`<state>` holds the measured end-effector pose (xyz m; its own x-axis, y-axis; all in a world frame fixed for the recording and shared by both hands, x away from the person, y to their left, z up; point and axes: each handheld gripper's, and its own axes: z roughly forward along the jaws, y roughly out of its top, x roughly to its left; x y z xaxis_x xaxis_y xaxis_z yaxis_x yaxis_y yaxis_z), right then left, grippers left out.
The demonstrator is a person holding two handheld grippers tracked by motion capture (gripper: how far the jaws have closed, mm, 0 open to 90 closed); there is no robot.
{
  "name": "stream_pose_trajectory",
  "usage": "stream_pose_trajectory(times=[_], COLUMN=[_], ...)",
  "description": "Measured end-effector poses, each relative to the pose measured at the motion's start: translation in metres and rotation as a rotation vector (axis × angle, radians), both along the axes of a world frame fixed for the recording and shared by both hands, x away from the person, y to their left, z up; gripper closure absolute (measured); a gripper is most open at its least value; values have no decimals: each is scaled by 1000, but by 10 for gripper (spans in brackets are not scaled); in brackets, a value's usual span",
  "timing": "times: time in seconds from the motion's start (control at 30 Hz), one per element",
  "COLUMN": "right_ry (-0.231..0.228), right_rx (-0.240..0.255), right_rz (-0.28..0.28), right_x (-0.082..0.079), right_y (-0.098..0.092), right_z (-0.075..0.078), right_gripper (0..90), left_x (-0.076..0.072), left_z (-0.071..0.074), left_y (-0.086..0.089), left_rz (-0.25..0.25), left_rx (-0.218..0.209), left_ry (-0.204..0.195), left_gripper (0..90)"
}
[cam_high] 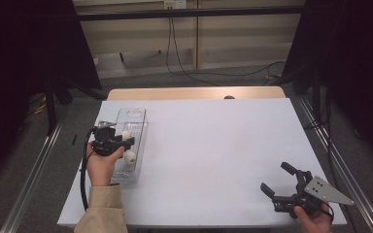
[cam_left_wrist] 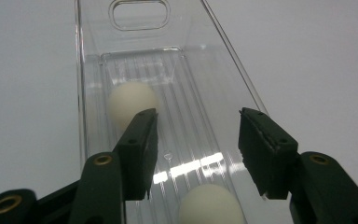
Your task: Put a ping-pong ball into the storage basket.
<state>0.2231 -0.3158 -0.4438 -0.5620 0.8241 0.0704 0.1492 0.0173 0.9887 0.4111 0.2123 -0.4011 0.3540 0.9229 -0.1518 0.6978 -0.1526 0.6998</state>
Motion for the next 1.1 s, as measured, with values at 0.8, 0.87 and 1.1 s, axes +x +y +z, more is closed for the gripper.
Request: stream_pose_trajectory(times=[0.8,0.87,1.1], right_ry=[-1,0,0], right_rx=[2,4,3], right_rz=[-2,-4,-4], right_x=[0,0,0], right_y=[-1,-1,-1], right_z=[0,0,0], right_gripper=[7,7,7], left_x=[-8,-10,-18], left_z=[7,6,10], left_y=[-5,-5,-4], left_rz=[-2,-10,-20], left_rx=[-34,-41,-60], left_ry=[-82,-89,-129], left_gripper=[144,122,78])
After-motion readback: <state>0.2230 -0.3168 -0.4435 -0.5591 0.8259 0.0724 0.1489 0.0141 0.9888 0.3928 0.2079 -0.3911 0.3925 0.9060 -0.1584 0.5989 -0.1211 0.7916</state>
